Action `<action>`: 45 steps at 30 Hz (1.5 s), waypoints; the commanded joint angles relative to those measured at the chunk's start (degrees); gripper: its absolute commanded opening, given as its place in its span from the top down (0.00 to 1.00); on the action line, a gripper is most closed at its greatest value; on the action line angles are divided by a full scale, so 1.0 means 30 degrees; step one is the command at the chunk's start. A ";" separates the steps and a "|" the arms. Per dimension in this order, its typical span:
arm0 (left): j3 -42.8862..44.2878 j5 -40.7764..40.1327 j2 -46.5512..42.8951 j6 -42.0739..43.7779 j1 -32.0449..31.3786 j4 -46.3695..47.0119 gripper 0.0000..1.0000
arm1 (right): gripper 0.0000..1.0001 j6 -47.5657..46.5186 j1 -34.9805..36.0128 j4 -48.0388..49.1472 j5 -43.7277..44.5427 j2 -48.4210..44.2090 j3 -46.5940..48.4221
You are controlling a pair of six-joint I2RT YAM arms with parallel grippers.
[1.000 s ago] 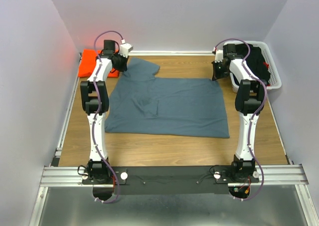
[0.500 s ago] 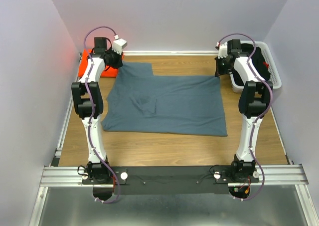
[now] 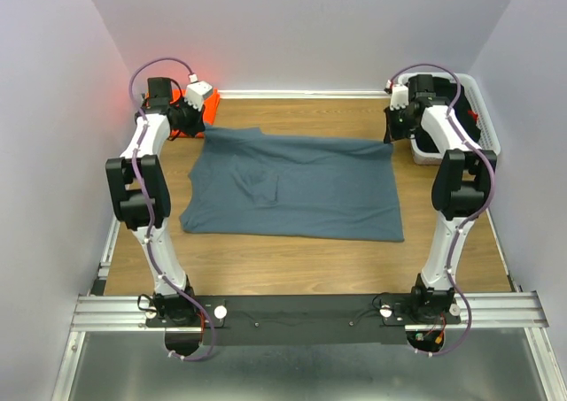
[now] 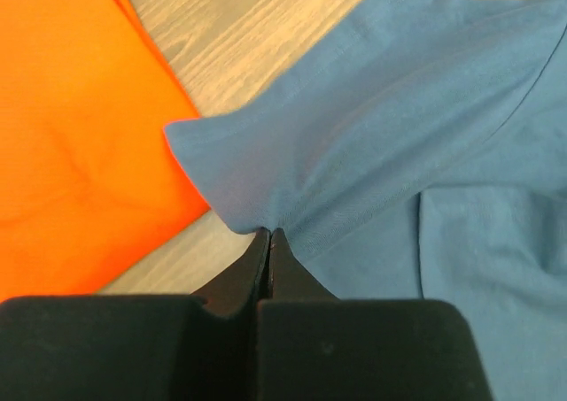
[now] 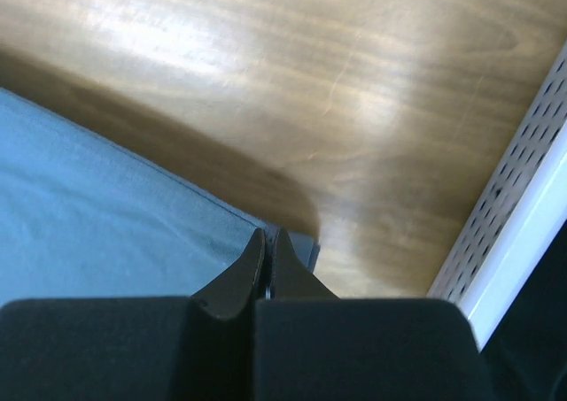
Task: Fold and stack the t-shirts
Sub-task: Grap the side of the flattened tshirt furthest away from the robot with both arms, then fold the other side of the tshirt into a rectangle
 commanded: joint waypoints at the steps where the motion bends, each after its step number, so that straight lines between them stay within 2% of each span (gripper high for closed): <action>1: -0.1503 0.0572 -0.1799 0.1226 0.0527 0.0453 1.00 | 0.99 -0.0394 -0.0188 -0.0056 -0.0644 -0.1643 -0.1235; 10: -0.4549 0.0924 -0.4083 0.2720 0.1172 -0.0338 1.00 | 0.99 -0.0453 -0.0188 0.0091 -0.1055 -0.3404 -0.3842; 23: -0.9645 0.0104 -0.7424 0.3190 0.1290 0.0129 1.00 | 0.99 -0.0746 -0.0188 0.0588 -0.1260 -0.4958 -0.6510; 36: -1.1758 -0.0980 -0.6900 0.3131 0.1290 0.1097 1.00 | 0.99 -0.0951 -0.0188 0.1642 -0.1290 -0.4667 -0.9117; 45: -1.2140 -0.1684 -0.6430 0.3160 0.1290 0.1097 1.00 | 1.00 -0.0834 -0.0188 0.1908 -0.1172 -0.4431 -0.9178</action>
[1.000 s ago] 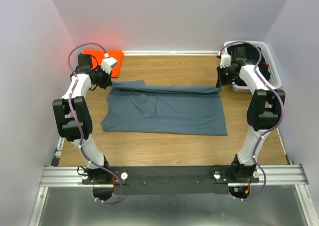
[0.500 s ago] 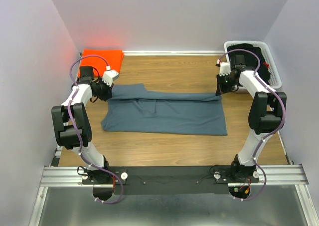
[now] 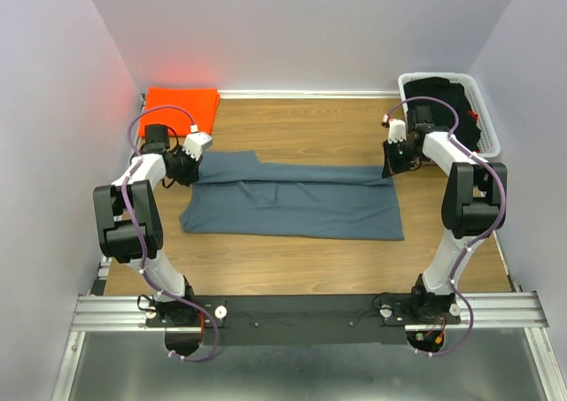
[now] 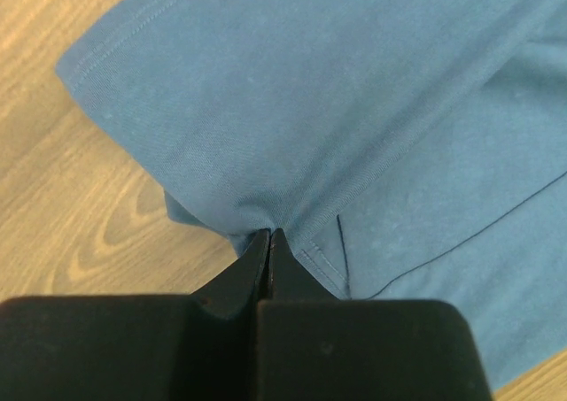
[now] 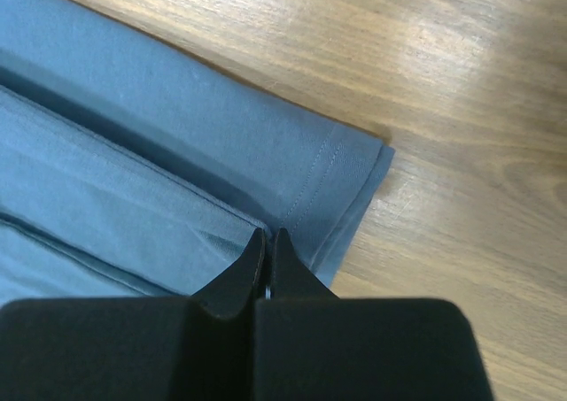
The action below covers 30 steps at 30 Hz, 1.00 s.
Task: Fold and stack the t-shirts
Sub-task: Fold the other side of the tshirt into a rectangle
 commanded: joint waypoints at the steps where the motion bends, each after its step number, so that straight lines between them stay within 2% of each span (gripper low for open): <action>1: -0.0046 -0.0912 0.0390 0.0173 0.0255 0.0230 1.00 | 0.99 -0.0251 -0.0181 0.0545 -0.0029 -0.0001 0.0220; 12: 0.2650 -0.0413 -0.0487 -0.0150 0.0314 -0.1584 1.00 | 1.00 -0.0221 -0.0181 0.0341 0.0908 -0.1200 0.1774; 20: 0.0894 -0.0736 -0.1163 0.0291 0.0314 -0.1470 1.00 | 0.99 -0.0777 -0.0210 0.0252 0.1084 -0.1760 0.0575; 30: -0.1156 -0.0882 -0.0256 0.0466 0.0285 -0.0562 1.00 | 0.99 -0.1628 -0.0210 0.0340 0.1289 -0.0385 -0.0569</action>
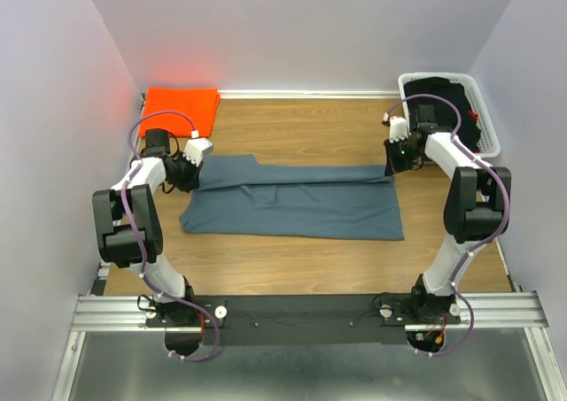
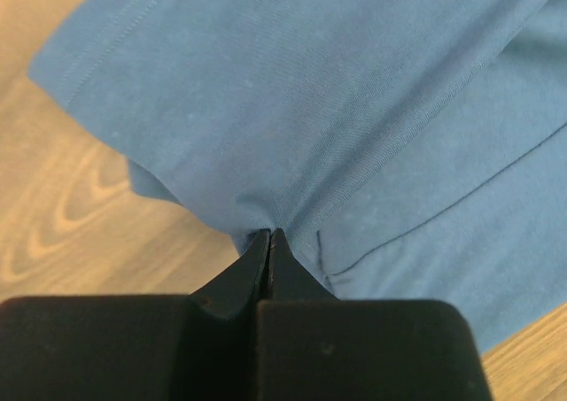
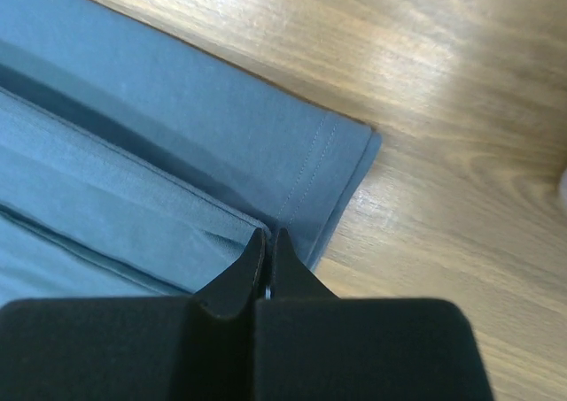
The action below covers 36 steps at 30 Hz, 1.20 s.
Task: Fold and stack the t-shirts
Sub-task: Fold the other side of the tshirt into a rectangle
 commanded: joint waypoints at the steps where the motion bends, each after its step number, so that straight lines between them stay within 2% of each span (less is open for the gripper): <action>1: -0.0670 -0.0664 0.0400 0.0401 0.0248 0.0495 1.00 | 1.00 -0.0637 -0.0217 0.0122 0.0918 0.0805 -0.0278; 5: -0.0877 -0.1014 0.0752 0.0634 0.0277 0.0380 0.99 | 0.99 -0.0725 -0.0217 0.0063 0.0977 0.1011 -0.0044; 6: -0.0818 -0.1015 0.0840 0.1128 0.0277 -0.0144 0.94 | 0.94 -0.0783 -0.0217 -0.0024 0.0977 0.0953 -0.0014; 7: -0.0527 -0.0841 0.0783 0.1365 0.0277 -0.0468 0.77 | 0.78 -0.0900 -0.0188 -0.0054 0.0977 0.0720 -0.0043; 9: 0.0087 -0.0373 0.0462 0.2008 0.0598 -0.1606 0.63 | 0.62 -0.0988 -0.0188 -0.0345 0.0686 0.0281 -0.0072; 10: 0.1077 0.0326 0.0402 0.2128 0.0745 -0.2049 0.48 | 0.53 -0.0989 -0.0188 -0.0492 0.0539 -0.0128 0.0015; 11: 0.1696 0.0594 0.0430 0.2129 0.1036 -0.2401 0.44 | 0.51 -0.1018 -0.0217 -0.0696 0.0364 -0.0335 0.0132; 16: 0.5560 0.1327 0.1746 0.0874 0.1156 -0.3313 0.44 | 0.48 -0.0433 -0.0188 -0.1723 -0.1042 -0.0572 0.1215; 22: 0.7997 0.2381 0.4412 -0.0535 0.1127 -0.3372 0.44 | 0.60 0.0358 -0.0158 -0.2163 -0.1922 0.0570 0.2036; 24: 0.8699 0.2703 0.5317 -0.0946 0.1098 -0.3459 0.44 | 0.60 0.0564 -0.0129 -0.2251 -0.2098 0.0834 0.2124; 36: 0.9728 0.3233 0.7958 -0.2264 0.1010 -0.3079 0.43 | 0.57 0.0828 -0.0071 -0.2427 -0.2216 0.1186 0.2593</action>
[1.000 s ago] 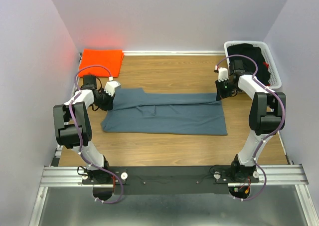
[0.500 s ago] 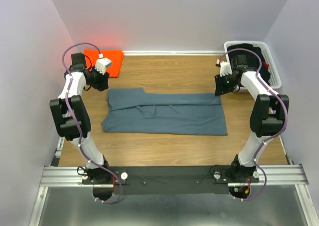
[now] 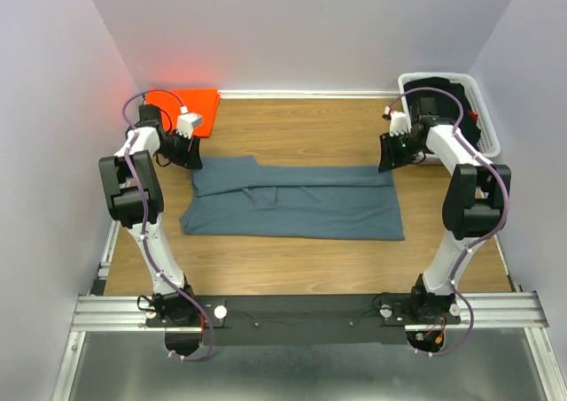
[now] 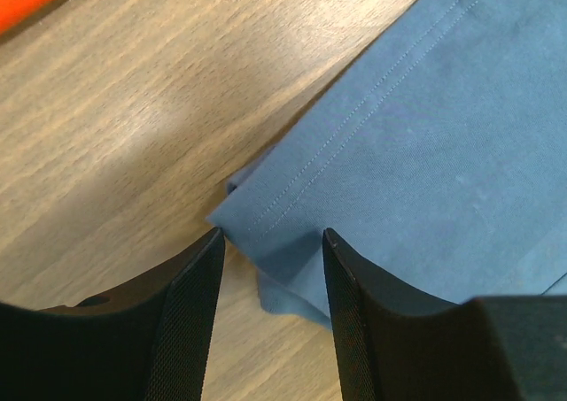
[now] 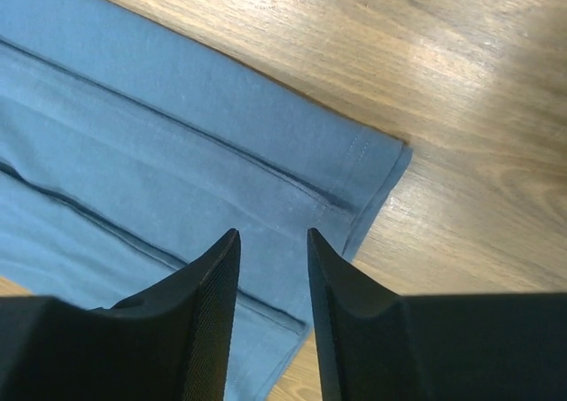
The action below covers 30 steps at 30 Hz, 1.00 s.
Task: Fold and stack the t-shirts
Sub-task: Fold the other side of the tshirt into a rectangle
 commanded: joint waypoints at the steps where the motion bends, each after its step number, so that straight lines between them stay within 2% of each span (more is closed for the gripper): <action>1: 0.0768 0.0960 0.0579 -0.0779 -0.0061 -0.0077 0.43 | 0.55 0.0354 0.0010 -0.0394 -0.0620 0.0392 0.0765; 5: 0.0827 0.1428 0.0610 -0.0837 -0.0032 -0.0136 0.46 | 0.52 0.0676 0.0243 -0.0424 -0.1264 0.0626 0.1350; 9: 0.0710 0.1926 -0.0149 -0.0721 -0.0032 -0.0165 0.57 | 0.52 0.1262 0.1091 -0.0424 -0.1733 0.1444 0.2724; 13: 0.0389 0.2161 -0.0795 -0.0340 -0.0032 -0.0398 0.86 | 0.52 0.1526 0.1415 -0.0453 -0.1734 0.2148 0.3546; 16: -0.0078 0.2279 -0.1381 0.0274 -0.0061 -0.0633 1.00 | 0.52 0.1555 0.1591 -0.0424 -0.1763 0.2384 0.3899; 21: -0.1046 0.2542 -0.2843 0.1825 -0.0061 -0.1422 1.00 | 0.52 0.1848 0.2176 -0.0424 -0.2056 0.2882 0.4456; 25: -0.2422 0.3069 -0.4017 0.4138 -0.0090 -0.2624 1.00 | 0.52 0.2200 0.2996 -0.0365 -0.2876 0.3497 0.5304; 30: -0.4121 0.2953 -0.5335 0.8705 -0.0061 -0.4729 1.00 | 0.52 0.2610 0.4429 -0.0336 -0.3695 0.4608 0.7088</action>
